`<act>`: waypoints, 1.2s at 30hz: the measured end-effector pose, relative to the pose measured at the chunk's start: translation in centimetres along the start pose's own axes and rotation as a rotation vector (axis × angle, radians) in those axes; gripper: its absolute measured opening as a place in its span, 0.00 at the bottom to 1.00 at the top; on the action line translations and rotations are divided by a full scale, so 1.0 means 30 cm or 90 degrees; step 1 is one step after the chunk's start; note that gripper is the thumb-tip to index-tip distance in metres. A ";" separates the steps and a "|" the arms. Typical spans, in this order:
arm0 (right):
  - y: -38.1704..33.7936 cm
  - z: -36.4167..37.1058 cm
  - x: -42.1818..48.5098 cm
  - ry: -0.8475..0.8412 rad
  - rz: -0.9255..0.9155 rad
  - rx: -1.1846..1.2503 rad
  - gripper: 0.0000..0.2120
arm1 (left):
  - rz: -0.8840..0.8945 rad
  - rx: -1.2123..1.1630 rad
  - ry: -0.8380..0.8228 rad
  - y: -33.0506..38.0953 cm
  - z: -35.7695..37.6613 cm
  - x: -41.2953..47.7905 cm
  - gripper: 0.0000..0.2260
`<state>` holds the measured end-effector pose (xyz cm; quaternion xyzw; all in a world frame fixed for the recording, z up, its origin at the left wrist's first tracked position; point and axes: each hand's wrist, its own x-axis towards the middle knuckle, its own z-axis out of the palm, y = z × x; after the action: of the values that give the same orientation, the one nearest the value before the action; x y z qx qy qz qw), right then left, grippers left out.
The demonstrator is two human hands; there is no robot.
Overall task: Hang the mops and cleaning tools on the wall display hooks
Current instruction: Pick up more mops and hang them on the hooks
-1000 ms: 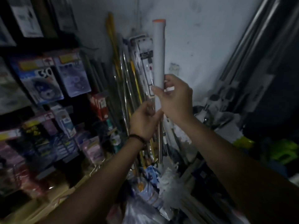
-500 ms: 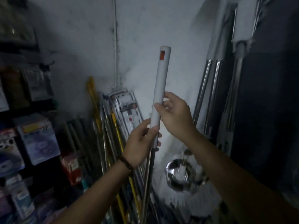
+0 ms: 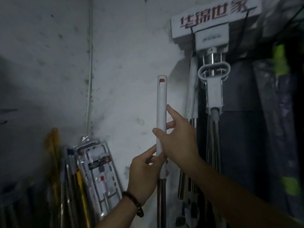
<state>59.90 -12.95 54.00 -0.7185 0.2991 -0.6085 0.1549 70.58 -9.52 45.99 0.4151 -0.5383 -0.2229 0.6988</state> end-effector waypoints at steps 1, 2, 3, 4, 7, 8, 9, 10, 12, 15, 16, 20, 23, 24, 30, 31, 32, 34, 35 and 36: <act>-0.021 -0.007 0.018 0.014 -0.001 -0.016 0.40 | 0.010 0.000 -0.017 0.009 -0.003 0.030 0.08; -0.041 -0.016 0.037 0.028 -0.001 -0.032 0.40 | 0.023 0.004 -0.038 0.024 -0.004 0.065 0.07; -0.059 -0.025 0.058 0.042 0.000 -0.048 0.40 | 0.039 0.017 -0.061 0.040 -0.003 0.102 0.08; -0.073 -0.038 0.079 0.058 -0.001 -0.067 0.39 | 0.052 0.025 -0.082 0.060 0.002 0.139 0.09; -0.106 -0.077 0.142 0.114 -0.011 -0.158 0.39 | 0.067 0.013 -0.144 0.124 0.040 0.240 0.09; -0.111 -0.091 0.169 0.129 -0.014 -0.188 0.39 | 0.081 0.018 -0.154 0.137 0.059 0.273 0.10; -0.115 -0.103 0.198 0.140 -0.017 -0.207 0.38 | 0.098 0.024 -0.160 0.145 0.079 0.306 0.11; -0.119 -0.114 0.229 0.150 -0.025 -0.213 0.38 | 0.114 0.026 -0.164 0.153 0.100 0.338 0.11; -0.126 -0.132 0.290 0.166 -0.036 -0.229 0.37 | 0.133 0.023 -0.158 0.176 0.141 0.393 0.11; -0.146 -0.153 0.376 0.160 -0.033 -0.294 0.31 | 0.155 0.019 -0.141 0.225 0.188 0.448 0.11; -0.156 -0.160 0.402 0.156 -0.037 -0.313 0.29 | 0.161 0.012 -0.138 0.242 0.200 0.461 0.12; -0.171 -0.179 0.482 0.148 -0.059 -0.372 0.29 | 0.173 0.024 -0.121 0.268 0.239 0.524 0.21; -0.167 -0.183 0.515 0.140 -0.067 -0.392 0.29 | 0.163 0.029 -0.117 0.255 0.264 0.571 0.21; -0.161 -0.185 0.523 0.139 -0.071 -0.404 0.30 | 0.156 0.028 -0.122 0.248 0.274 0.583 0.21; -0.107 -0.193 0.568 0.133 -0.063 -0.460 0.32 | 0.150 0.031 -0.134 0.212 0.317 0.634 0.12; -0.097 -0.192 0.576 0.128 -0.062 -0.472 0.31 | 0.149 0.031 -0.135 0.202 0.317 0.640 0.12; -0.090 -0.189 0.584 0.124 -0.057 -0.488 0.29 | 0.145 0.032 -0.137 0.190 0.317 0.647 0.12; -0.076 -0.182 0.604 0.121 -0.050 -0.526 0.25 | 0.136 0.025 -0.144 0.169 0.321 0.655 0.12; -0.071 -0.179 0.614 0.121 -0.050 -0.547 0.23 | 0.132 0.020 -0.146 0.162 0.324 0.659 0.13; -0.068 -0.175 0.623 0.118 -0.049 -0.570 0.21 | 0.129 0.016 -0.149 0.156 0.327 0.666 0.15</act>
<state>56.82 -22.19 70.93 -0.6678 0.5183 -0.4864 -0.2212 67.16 -25.40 61.90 0.3385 -0.6579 -0.1916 0.6448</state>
